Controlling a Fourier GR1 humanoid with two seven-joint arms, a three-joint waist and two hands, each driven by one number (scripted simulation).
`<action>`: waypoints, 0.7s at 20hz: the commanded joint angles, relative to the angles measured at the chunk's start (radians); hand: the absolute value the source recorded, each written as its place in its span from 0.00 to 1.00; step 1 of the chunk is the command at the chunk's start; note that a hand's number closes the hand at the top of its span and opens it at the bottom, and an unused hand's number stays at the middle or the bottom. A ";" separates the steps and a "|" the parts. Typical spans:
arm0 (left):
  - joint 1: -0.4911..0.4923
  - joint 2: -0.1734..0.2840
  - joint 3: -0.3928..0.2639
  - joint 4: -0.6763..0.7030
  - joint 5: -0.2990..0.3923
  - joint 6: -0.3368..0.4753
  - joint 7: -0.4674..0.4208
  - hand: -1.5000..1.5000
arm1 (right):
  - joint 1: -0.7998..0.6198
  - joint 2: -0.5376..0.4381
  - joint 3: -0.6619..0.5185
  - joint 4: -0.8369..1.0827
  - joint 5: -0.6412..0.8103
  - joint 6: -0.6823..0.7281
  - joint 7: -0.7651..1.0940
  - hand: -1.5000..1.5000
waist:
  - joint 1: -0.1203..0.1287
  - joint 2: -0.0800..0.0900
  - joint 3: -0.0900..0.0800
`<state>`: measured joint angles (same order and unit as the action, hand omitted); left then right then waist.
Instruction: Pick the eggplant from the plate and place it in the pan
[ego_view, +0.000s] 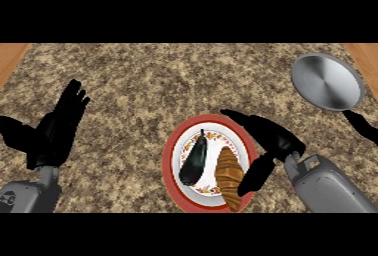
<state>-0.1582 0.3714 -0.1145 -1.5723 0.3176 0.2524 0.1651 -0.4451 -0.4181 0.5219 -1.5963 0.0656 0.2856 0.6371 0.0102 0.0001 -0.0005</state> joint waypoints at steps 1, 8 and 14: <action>-0.047 -0.033 0.017 0.038 -0.024 0.001 0.025 0.50 | -0.025 0.016 -0.021 -0.027 0.020 0.104 0.060 0.00 | -0.010 0.000 0.000; -0.031 -0.057 0.010 -0.029 -0.044 0.024 0.068 0.50 | -0.071 0.129 0.097 -0.039 0.201 0.086 0.239 0.00 | -0.005 -0.001 0.000; -0.011 -0.048 0.065 -0.006 -0.074 -0.053 0.044 0.50 | -0.093 0.228 -0.003 -0.016 0.251 0.154 0.232 0.00 | -0.007 0.000 0.000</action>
<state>-0.1570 0.3255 -0.0665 -1.5790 0.2711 0.2170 0.1910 -0.5264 -0.2566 0.5469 -1.6320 0.2630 0.4162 0.8650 0.0037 -0.0007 -0.0002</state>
